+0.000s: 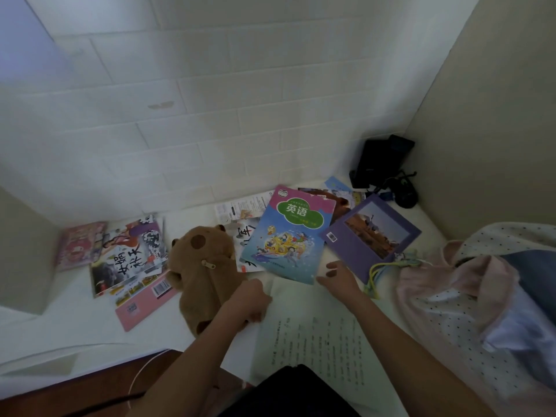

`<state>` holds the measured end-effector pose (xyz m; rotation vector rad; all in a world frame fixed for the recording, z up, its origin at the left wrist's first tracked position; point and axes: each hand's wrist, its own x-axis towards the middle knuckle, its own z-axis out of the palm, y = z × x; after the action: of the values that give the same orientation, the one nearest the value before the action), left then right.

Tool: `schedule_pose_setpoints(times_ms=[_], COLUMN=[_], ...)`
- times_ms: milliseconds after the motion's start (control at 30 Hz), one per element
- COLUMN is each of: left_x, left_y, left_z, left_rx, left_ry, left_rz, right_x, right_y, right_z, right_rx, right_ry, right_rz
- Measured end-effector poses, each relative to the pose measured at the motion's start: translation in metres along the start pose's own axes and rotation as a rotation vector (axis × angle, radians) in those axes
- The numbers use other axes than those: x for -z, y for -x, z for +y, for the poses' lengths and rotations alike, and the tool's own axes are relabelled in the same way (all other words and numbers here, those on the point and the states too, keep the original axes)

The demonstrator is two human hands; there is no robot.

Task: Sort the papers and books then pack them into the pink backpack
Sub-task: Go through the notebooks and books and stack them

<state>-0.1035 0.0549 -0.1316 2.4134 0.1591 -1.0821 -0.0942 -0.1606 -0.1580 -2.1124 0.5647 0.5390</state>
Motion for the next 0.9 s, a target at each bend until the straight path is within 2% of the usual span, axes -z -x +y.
schedule_pose_setpoints(times_ms=[100, 200, 267, 333, 467, 533, 600, 800, 900], left_x=[0.003, 0.002, 0.001, 0.001, 0.012, 0.022, 0.026, 0.024, 0.028], left_y=[-0.007, -0.014, -0.018, -0.023, -0.038, -0.044, -0.049, -0.055, -0.059], left_z=[0.004, 0.004, 0.002, 0.002, 0.012, 0.019, 0.022, 0.022, 0.020], left_rx=[0.076, 0.172, 0.217, 0.228, 0.138, 0.109, 0.107, 0.092, 0.113], left_ry=[0.190, 0.381, 0.425, 0.438, 0.522, 0.569, 0.545, 0.441, 0.461], left_rz=[-0.144, -0.255, -0.278, -0.200, 0.166, 0.254, 0.276, 0.199, 0.182], right_x=[0.000, -0.003, -0.003, -0.001, 0.009, 0.012, 0.012, 0.007, 0.005], right_y=[-0.004, -0.004, -0.004, -0.006, -0.012, -0.015, -0.018, -0.028, -0.032], right_z=[-0.010, -0.015, -0.015, -0.014, -0.014, -0.015, -0.018, -0.033, -0.041], right_rx=[-0.106, -0.138, -0.131, -0.160, -0.250, -0.272, -0.288, -0.359, -0.308], right_ry=[-0.174, -0.226, -0.228, -0.303, -0.479, -0.598, -0.657, -0.701, -0.689], right_rz=[-0.058, -0.084, -0.095, -0.115, -0.106, -0.166, -0.220, -0.233, -0.267])
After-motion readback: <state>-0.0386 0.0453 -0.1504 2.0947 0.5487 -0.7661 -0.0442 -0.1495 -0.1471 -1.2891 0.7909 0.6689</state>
